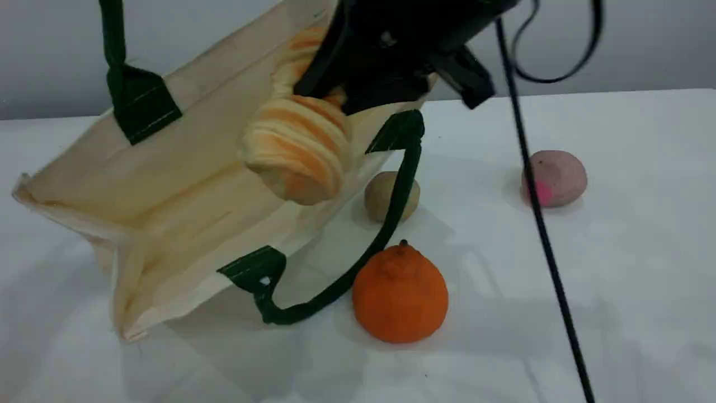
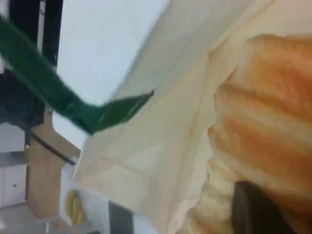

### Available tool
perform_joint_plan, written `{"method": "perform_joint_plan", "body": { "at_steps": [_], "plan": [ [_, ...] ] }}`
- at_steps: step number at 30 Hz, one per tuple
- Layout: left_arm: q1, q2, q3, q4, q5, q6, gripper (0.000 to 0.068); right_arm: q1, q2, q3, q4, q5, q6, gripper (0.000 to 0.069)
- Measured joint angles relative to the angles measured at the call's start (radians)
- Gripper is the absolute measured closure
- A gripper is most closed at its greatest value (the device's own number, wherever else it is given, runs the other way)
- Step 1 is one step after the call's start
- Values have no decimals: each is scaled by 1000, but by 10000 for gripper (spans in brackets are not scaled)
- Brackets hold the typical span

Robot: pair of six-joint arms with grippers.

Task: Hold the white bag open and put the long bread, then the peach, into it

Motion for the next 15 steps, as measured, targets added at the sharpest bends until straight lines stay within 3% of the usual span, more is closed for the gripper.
{"method": "perform_joint_plan", "body": {
  "at_steps": [9, 15],
  "plan": [
    [0, 0, 0, 0, 0, 0, 589, 0, 148, -133, 16, -79, -9, 594],
    [0, 0, 0, 0, 0, 0, 589, 0, 177, -143, 22, -119, -10, 596]
  ]
}}
